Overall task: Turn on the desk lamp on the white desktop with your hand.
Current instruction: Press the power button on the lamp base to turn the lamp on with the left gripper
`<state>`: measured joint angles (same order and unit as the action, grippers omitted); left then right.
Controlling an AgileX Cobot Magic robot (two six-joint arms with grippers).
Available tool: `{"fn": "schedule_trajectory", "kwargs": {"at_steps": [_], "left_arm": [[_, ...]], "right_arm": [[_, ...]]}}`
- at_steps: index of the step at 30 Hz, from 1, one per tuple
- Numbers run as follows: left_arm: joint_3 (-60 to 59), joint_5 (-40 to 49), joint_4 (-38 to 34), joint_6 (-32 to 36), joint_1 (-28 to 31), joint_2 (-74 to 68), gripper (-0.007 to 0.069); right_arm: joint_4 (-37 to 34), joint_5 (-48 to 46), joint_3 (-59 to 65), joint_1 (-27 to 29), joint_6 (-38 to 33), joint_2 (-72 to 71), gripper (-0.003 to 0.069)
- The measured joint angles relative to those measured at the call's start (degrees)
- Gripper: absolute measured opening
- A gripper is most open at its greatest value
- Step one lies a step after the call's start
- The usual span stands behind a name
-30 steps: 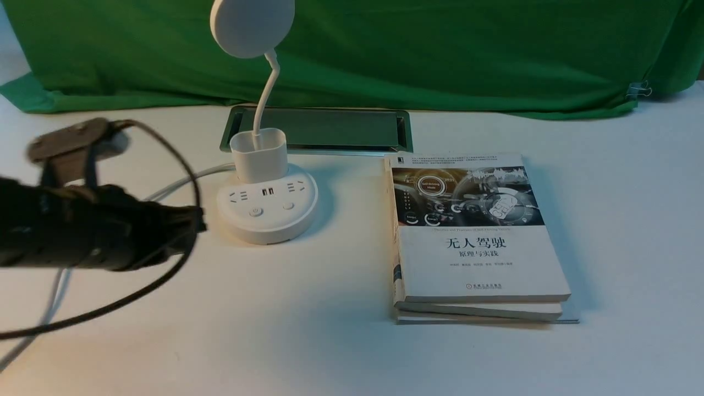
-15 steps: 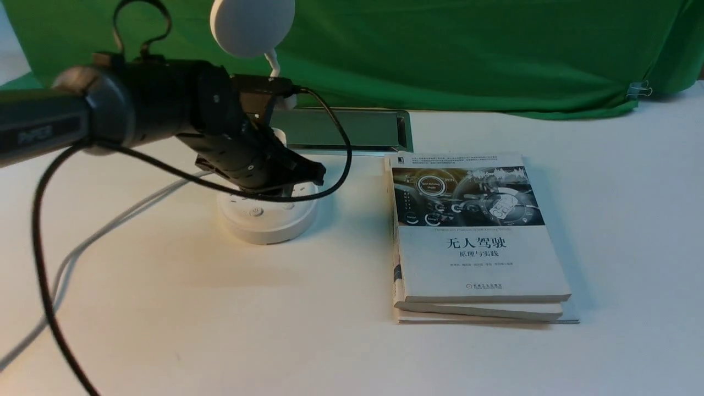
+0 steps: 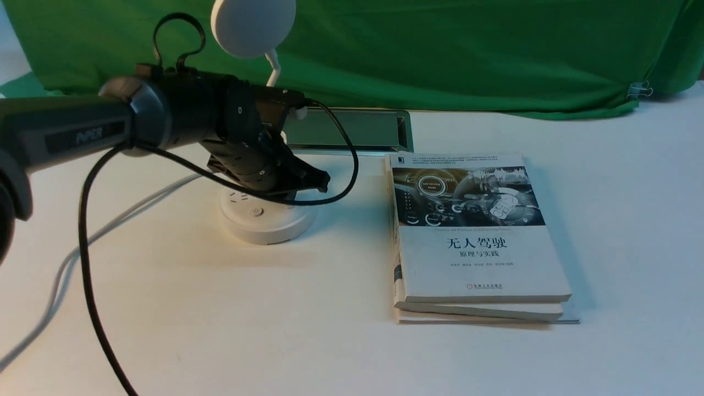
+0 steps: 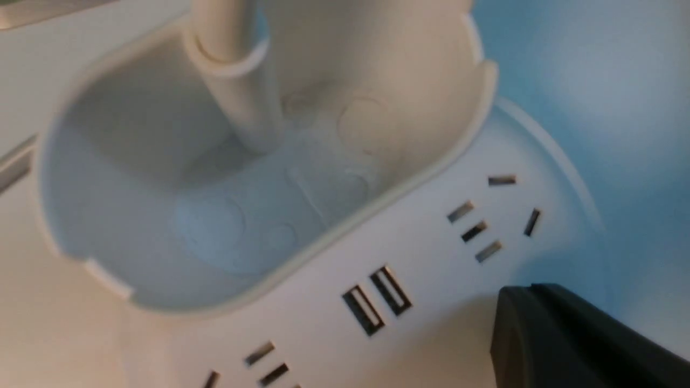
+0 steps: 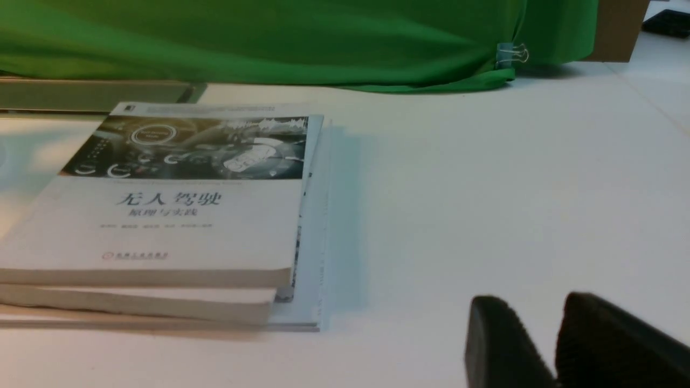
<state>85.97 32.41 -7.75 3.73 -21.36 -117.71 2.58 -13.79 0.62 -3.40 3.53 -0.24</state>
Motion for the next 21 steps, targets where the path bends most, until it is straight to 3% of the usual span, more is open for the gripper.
{"fn": "schedule_trajectory", "kwargs": {"at_steps": [21], "left_arm": [[0.06, 1.56, -0.57, 0.00, 0.00, 0.15, 0.0001]], "right_arm": [[0.00, 0.00, 0.00, 0.00, 0.00, 0.00, 0.0238]]}}
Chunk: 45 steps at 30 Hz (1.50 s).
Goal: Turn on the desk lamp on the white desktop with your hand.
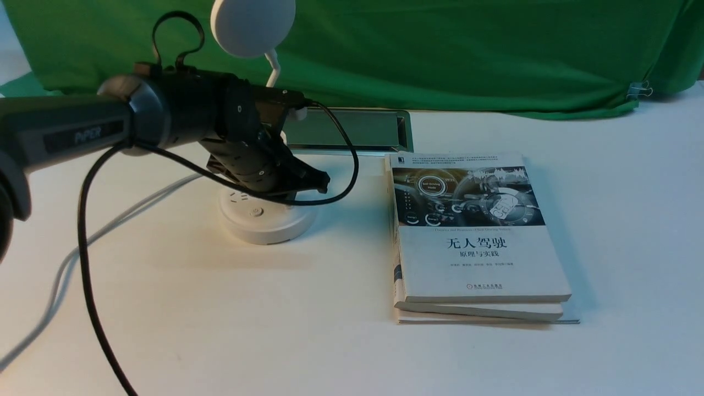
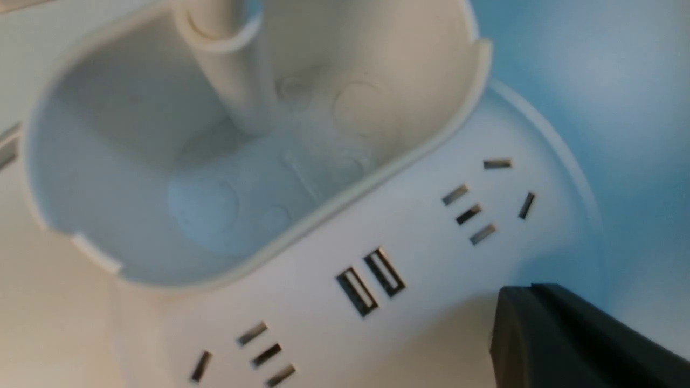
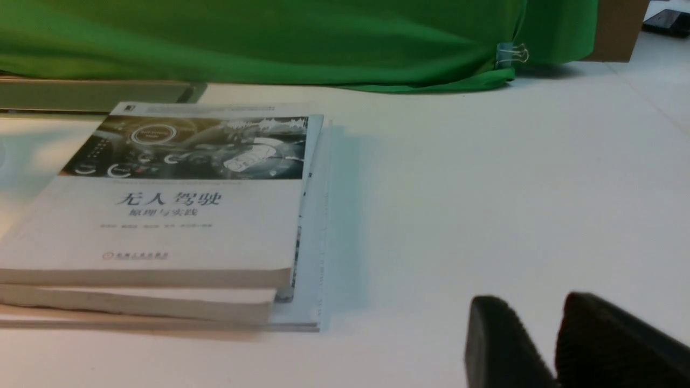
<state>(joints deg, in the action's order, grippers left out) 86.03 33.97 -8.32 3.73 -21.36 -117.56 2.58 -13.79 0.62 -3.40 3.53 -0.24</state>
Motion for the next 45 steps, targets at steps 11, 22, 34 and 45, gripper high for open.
{"fn": "schedule_trajectory", "kwargs": {"at_steps": [11, 22, 34, 45], "left_arm": [[0.80, 0.58, -2.24, 0.00, 0.00, -1.66, 0.0001], [0.39, 1.37, -3.83, 0.90, 0.00, 1.15, 0.0001], [-18.66, 11.62, -20.44, 14.85, 0.00, 20.24, 0.0001], [-39.34, -9.75, -26.52, 27.39, -0.03, 65.05, 0.0001]], "right_arm": [[0.00, 0.00, 0.00, 0.00, 0.00, 0.00, 0.0238], [0.00, 0.00, 0.00, 0.00, 0.00, 0.00, 0.0238], [0.00, 0.00, 0.00, 0.00, 0.00, 0.00, 0.0238], [0.00, 0.00, 0.00, 0.00, 0.00, 0.00, 0.0238]]}}
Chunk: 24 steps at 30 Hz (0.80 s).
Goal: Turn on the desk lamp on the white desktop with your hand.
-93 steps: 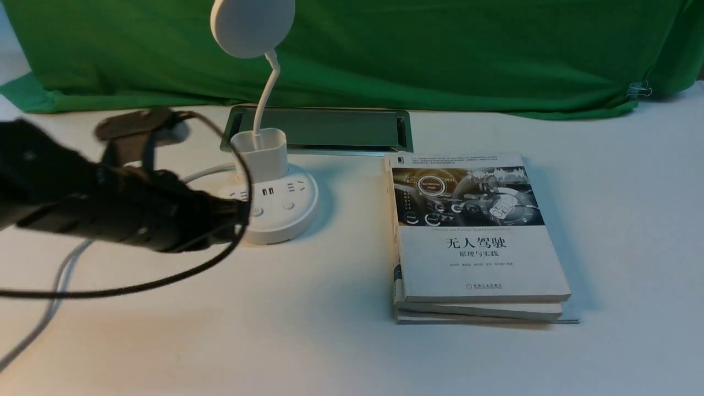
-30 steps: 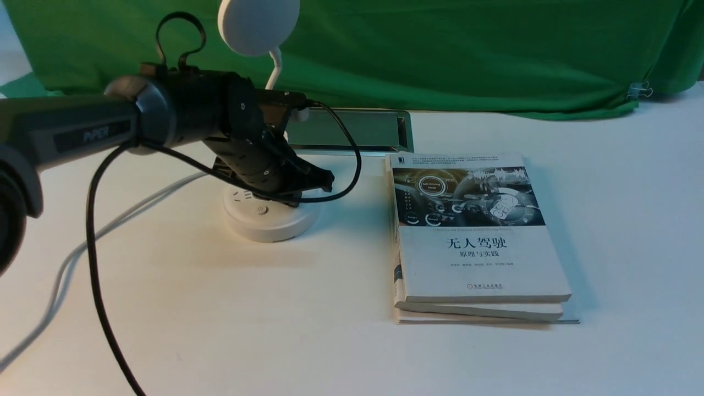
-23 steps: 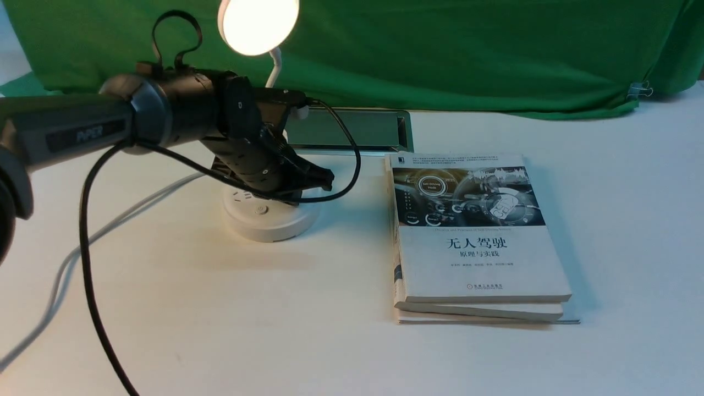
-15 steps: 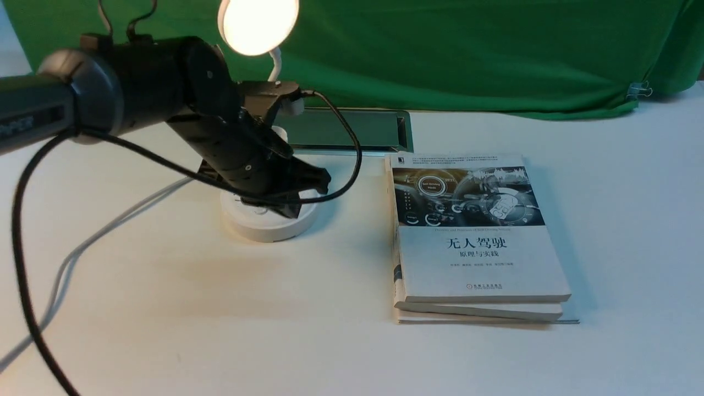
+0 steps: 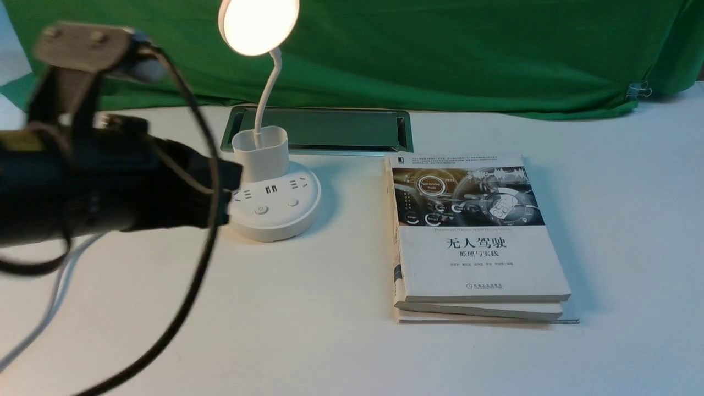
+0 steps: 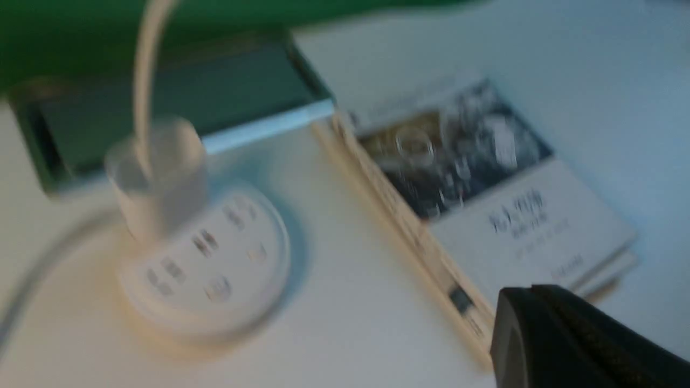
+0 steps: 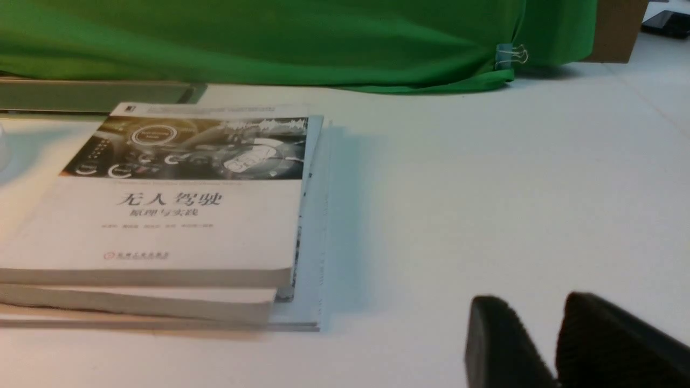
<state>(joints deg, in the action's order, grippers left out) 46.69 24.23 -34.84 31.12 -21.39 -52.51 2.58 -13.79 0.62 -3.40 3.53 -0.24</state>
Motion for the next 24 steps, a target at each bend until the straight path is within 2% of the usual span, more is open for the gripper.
{"fn": "schedule_trajectory", "kwargs": {"at_steps": [5, 10, 20, 24], "left_arm": [[-9.33, -7.74, 3.01, 2.58, 0.00, 14.98, 0.0001], [-19.80, -8.92, 8.58, 3.31, 0.00, 25.76, 0.0001], [-31.46, -11.21, 9.63, 3.31, 0.00, 30.81, 0.0001], [-32.72, -19.08, 13.44, 3.20, 0.00, 31.07, 0.0001]], "right_arm": [[0.00, 0.00, 0.00, 0.00, 0.00, 0.00, 0.0238], [0.00, 0.00, 0.00, 0.00, 0.00, 0.00, 0.0238], [0.00, 0.00, 0.00, 0.00, 0.00, 0.00, 0.0238], [0.00, 0.00, 0.00, 0.00, 0.00, 0.00, 0.0238]]}}
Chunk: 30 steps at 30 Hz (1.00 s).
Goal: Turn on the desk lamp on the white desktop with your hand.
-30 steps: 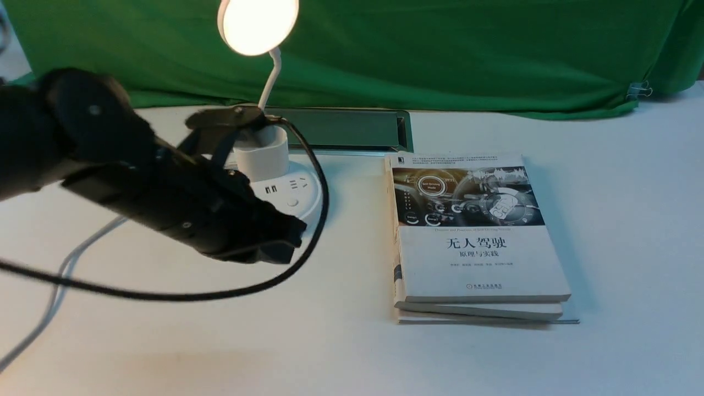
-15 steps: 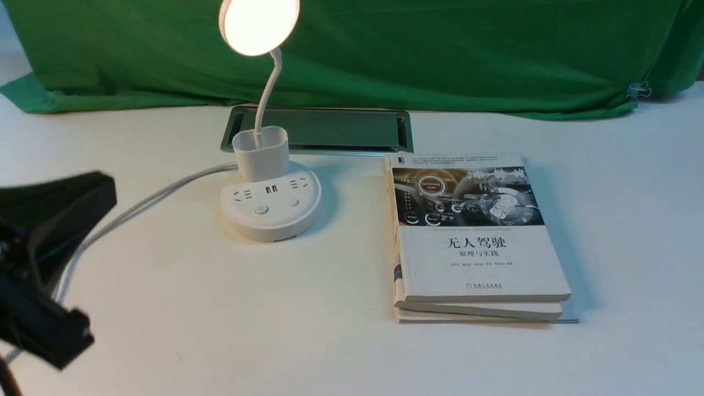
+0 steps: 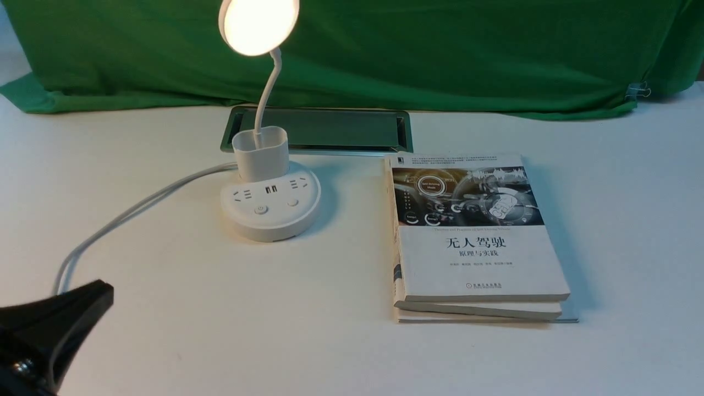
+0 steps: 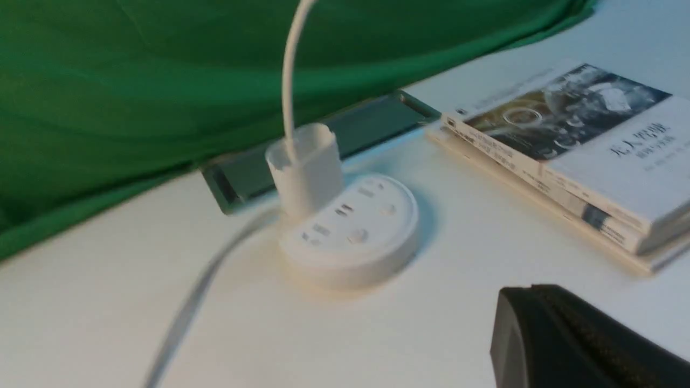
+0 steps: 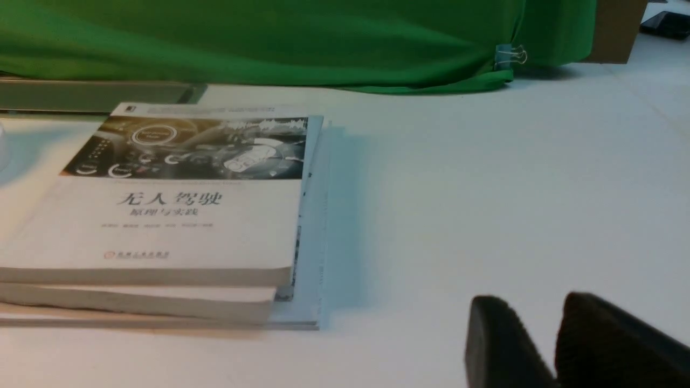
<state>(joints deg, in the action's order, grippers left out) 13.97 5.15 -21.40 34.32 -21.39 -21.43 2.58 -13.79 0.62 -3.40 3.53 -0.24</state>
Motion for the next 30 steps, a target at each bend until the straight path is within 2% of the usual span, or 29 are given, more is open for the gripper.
{"fn": "schedule_trajectory", "kwargs": {"at_steps": [2, 6, 8, 12, 14, 15, 16, 17, 18, 19, 21, 22, 24, 26, 30], "left_arm": [[-2.79, -7.66, 1.67, -0.53, 0.13, 0.86, 0.0001], [-11.41, -30.23, 3.15, -1.33, 3.80, 3.61, 0.0001], [-13.76, -34.13, 3.81, -1.47, 6.72, 5.94, 0.0001], [-14.23, -32.41, 7.65, -1.88, 11.17, 10.44, 0.0001], [-14.23, -27.45, 14.29, -6.76, 14.44, 15.87, 0.0001], [-14.23, -27.45, 14.29, -6.76, 14.44, 15.87, 0.0001], [-14.23, -22.29, 16.77, -13.27, 15.67, 18.67, 0.0001], [-14.23, -21.66, 17.07, -14.07, 15.95, 19.28, 0.0001], [-14.23, -15.75, 18.05, -21.24, 16.74, 20.88, 0.0001], [-14.23, -12.27, 18.26, -24.56, 16.91, 21.18, 0.0001], [-14.23, -8.82, 18.40, -27.08, 17.07, 21.31, 0.0001], [-14.23, -2.42, 18.47, -29.63, 17.07, 21.37, 0.0001], [-14.29, 4.91, 17.67, -30.71, 17.07, 21.43, 0.0001], [-14.28, 8.54, 17.34, -31.08, 17.07, 21.43, 0.0001], [-14.28, 9.21, 16.67, -31.29, 17.07, 21.47, 0.0001]], "right_arm": [[0.00, 0.00, 0.00, 0.00, 0.00, 0.00, 0.0238], [0.00, 0.00, 0.00, 0.00, 0.00, 0.00, 0.0238], [0.00, 0.00, 0.00, 0.00, 0.00, 0.00, 0.0238], [0.00, 0.00, 0.00, 0.00, 0.00, 0.00, 0.0238], [0.00, 0.00, 0.00, 0.00, 0.00, 0.00, 0.0238], [0.00, 0.00, 0.00, 0.00, 0.00, 0.00, 0.0238], [0.00, 0.00, 0.00, 0.00, 0.00, 0.00, 0.0238], [0.00, 0.00, 0.00, 0.00, 0.00, 0.00, 0.0238], [0.00, 0.00, 0.00, 0.00, 0.00, 0.00, 0.0238], [0.00, 0.00, 0.00, 0.00, 0.00, 0.00, 0.0238], [0.00, 0.05, 0.00, 0.00, 0.00, 0.00, 0.0238], [0.00, -0.06, 0.00, 0.00, 0.00, 0.00, 0.0238], [0.00, 0.00, 0.00, 0.00, 0.00, 0.00, 0.0238], [0.00, 0.00, 0.00, 0.00, 0.00, 0.00, 0.0238], [0.00, 0.00, 0.00, 0.00, 0.00, 0.00, 0.0238]]}}
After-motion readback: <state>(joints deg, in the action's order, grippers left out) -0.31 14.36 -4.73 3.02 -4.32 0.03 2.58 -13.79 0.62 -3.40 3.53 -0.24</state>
